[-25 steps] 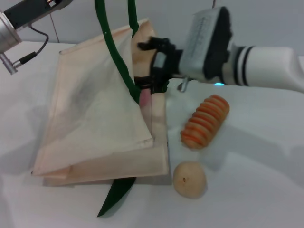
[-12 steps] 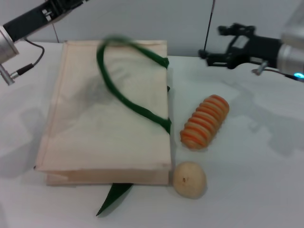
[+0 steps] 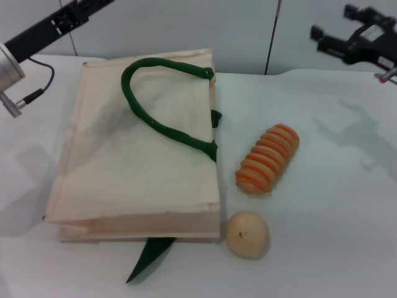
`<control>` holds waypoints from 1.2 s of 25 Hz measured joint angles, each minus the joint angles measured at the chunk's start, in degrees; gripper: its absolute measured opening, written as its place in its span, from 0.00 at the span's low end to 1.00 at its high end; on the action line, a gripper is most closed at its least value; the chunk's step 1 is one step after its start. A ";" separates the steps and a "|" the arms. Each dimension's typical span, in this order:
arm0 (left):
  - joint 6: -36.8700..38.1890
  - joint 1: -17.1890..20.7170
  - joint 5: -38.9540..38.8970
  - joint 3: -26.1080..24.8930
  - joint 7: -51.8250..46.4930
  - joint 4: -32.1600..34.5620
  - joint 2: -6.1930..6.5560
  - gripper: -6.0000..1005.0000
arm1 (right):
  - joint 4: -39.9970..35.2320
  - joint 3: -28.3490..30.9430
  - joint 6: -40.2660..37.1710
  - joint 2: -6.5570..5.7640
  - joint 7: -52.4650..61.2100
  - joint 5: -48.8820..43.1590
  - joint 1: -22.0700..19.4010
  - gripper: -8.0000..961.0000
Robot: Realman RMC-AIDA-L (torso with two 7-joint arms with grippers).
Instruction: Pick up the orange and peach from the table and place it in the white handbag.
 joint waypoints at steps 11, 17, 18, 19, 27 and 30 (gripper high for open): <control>10.95 3.38 -21.65 -0.18 45.48 -7.58 -6.80 0.88 | 15.35 0.00 -0.19 0.23 -26.96 37.08 -6.63 0.93; 11.11 3.76 -31.67 -0.22 59.91 -13.12 -6.88 0.88 | 18.00 0.00 -0.64 0.28 -28.14 46.48 -7.77 0.93; 11.12 3.77 -32.35 -0.19 60.80 -13.58 -6.89 0.88 | 18.16 0.00 -0.67 0.28 -28.12 47.31 -8.14 0.93; 11.12 3.78 -32.67 -0.10 61.09 -13.78 -6.86 0.88 | 18.22 0.00 -0.66 0.25 -28.11 48.02 -8.57 0.93; 10.92 4.42 -33.29 -0.60 60.76 -13.79 -6.76 0.88 | 18.23 0.00 -0.50 0.09 -27.65 48.69 -10.39 0.93; 10.85 4.46 -33.31 -0.64 60.77 -13.82 -6.80 0.88 | 18.28 0.00 -0.41 0.08 -27.65 48.73 -10.66 0.93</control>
